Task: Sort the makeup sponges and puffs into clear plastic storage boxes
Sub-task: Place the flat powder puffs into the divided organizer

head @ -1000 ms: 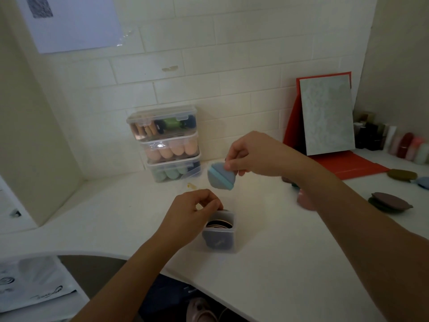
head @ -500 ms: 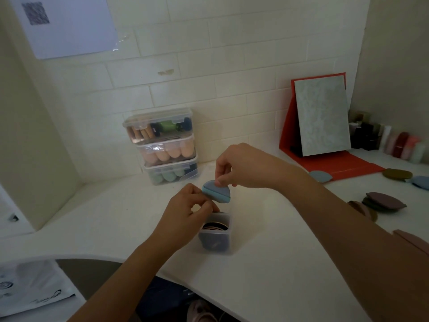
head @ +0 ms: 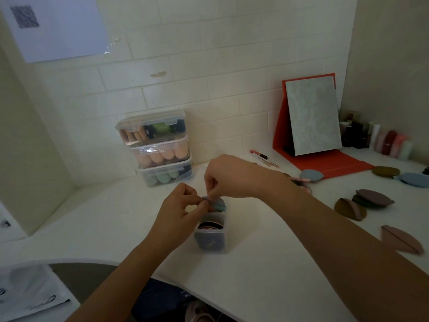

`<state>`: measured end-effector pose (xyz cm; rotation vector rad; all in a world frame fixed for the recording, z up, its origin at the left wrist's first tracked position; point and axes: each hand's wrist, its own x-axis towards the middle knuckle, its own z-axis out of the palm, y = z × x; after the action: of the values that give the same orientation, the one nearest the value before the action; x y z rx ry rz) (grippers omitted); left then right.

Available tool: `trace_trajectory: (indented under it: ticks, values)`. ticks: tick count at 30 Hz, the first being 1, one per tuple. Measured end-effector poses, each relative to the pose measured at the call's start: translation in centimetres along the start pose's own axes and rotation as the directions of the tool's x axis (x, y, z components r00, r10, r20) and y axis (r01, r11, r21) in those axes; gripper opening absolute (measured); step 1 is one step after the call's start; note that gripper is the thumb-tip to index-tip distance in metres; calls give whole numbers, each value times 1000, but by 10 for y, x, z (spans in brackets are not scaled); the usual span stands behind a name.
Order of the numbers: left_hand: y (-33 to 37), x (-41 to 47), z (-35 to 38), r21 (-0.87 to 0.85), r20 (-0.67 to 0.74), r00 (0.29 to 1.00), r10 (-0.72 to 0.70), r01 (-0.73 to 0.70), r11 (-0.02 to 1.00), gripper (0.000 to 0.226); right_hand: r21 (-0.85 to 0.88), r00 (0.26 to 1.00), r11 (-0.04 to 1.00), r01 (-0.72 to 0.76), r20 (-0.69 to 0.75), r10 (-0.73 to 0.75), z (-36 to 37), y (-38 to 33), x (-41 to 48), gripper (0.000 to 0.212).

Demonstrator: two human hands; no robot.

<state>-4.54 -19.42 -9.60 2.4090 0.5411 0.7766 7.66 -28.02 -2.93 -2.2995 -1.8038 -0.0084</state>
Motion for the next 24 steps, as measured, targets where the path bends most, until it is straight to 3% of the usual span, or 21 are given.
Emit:
trace_trajectory:
  ticks: [3, 9, 14, 18, 20, 24]
  values:
    - [0, 0, 0, -24, -17, 1000, 12, -12, 1000, 22, -61, 999, 998, 17, 28, -15, 8, -3, 4, 14]
    - [0, 1, 1, -66, -7, 1000, -1, 1, 998, 21, -26, 983, 1000, -6, 183, 11, 10, 6, 3, 22]
    - [4, -1, 2, -73, 25, 999, -32, 34, 997, 24, 125, 983, 991, -39, 185, 15, -2, 21, 0, 14]
    - [4, -1, 2, -70, 45, 998, -42, 45, 997, 24, 168, 976, 965, -204, -47, 214, -14, 59, 2, 18]
    - [3, -1, 2, -73, 53, 998, -40, 44, 996, 23, 89, 917, 928, -362, -142, 372, -9, 88, 4, 17]
    - [2, 0, 2, -89, 63, 997, -50, 55, 994, 23, -18, 772, 782, -623, -176, 611, 14, 141, -9, 13]
